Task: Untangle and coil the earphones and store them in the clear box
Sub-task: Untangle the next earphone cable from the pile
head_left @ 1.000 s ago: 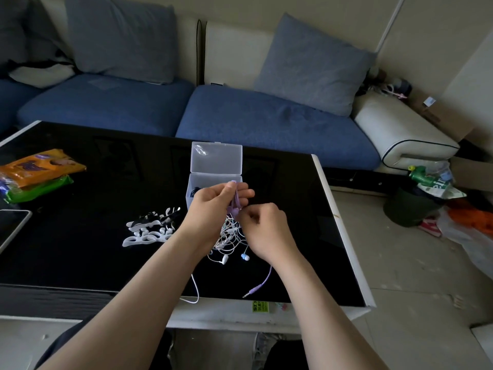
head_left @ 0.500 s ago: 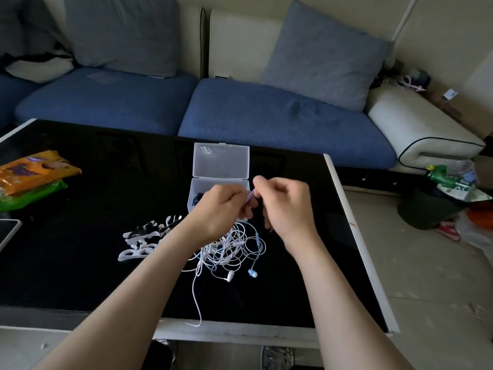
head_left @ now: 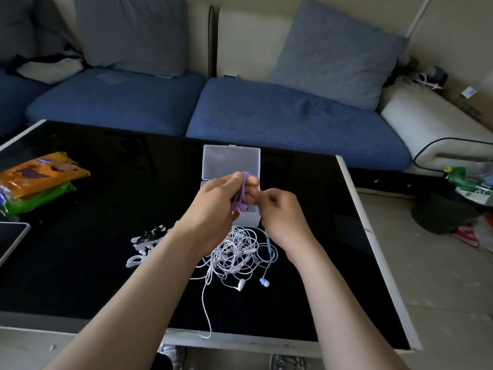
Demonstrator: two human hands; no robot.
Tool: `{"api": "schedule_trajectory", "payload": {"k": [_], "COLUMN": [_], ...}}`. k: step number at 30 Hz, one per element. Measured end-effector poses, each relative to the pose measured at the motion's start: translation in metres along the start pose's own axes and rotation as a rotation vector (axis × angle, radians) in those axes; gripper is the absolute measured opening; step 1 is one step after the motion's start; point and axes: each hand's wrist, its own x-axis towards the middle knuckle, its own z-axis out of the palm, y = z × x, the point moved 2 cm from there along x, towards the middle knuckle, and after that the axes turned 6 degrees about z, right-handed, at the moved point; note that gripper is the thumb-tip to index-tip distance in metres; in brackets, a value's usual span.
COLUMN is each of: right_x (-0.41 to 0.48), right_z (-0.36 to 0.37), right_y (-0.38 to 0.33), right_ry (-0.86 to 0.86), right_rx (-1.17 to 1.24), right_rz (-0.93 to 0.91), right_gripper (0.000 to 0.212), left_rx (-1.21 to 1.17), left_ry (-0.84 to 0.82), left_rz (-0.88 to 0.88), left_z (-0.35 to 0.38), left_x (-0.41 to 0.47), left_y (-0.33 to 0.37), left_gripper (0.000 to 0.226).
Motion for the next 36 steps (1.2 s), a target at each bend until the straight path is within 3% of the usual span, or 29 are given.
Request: {"api": "schedule_trajectory", "payload": {"k": [8,12,15,20,24,27,29,33,36], "right_x": [-0.004,-0.006,-0.011,-0.007,0.001,0.000,-0.005,-0.005,-0.003], "right_z": [0.007,0.011,0.009,0.005,0.003,0.006,0.005,0.000,0.002], "right_y": [-0.016,-0.020,-0.025,-0.018,-0.007,-0.006,-0.011,-0.014,-0.013], "right_ry": [-0.113,0.054,0.126,0.203,0.225,-0.084,-0.176,-0.070,0.016], "right_rx": [-0.204,-0.325,-0.202,-0.140,-0.168,-0.006,0.124,0.180,0.107], "right_rz": [-0.191,-0.455,-0.508,-0.520,-0.400,-0.162,-0.069,0.003,-0.007], "right_gripper": [0.028,0.014,0.017,0.020,0.037,0.034,0.028,0.032,0.017], "left_rx": [0.230,0.329,0.439,0.236,0.108,0.033,0.025,0.024,0.076], "left_ry": [0.213,0.253,0.215,0.149,0.053,-0.012,-0.057,-0.081,-0.072], "left_rz": [0.109,0.099,0.033,-0.165,-0.261,-0.281,-0.292,-0.287,-0.287], "left_z": [-0.016,-0.019,-0.018,-0.011,-0.002,0.000,0.002,0.001,-0.005], "left_x": [0.019,0.022,0.021,0.017,0.010,0.007,0.005,0.004,0.003], "left_y": [-0.006,-0.008,-0.012,-0.010,-0.006,-0.001,0.002,0.007,0.006], "left_gripper": [0.033,0.030,0.035,0.030,0.051,0.055,0.051,0.043,0.034]}}
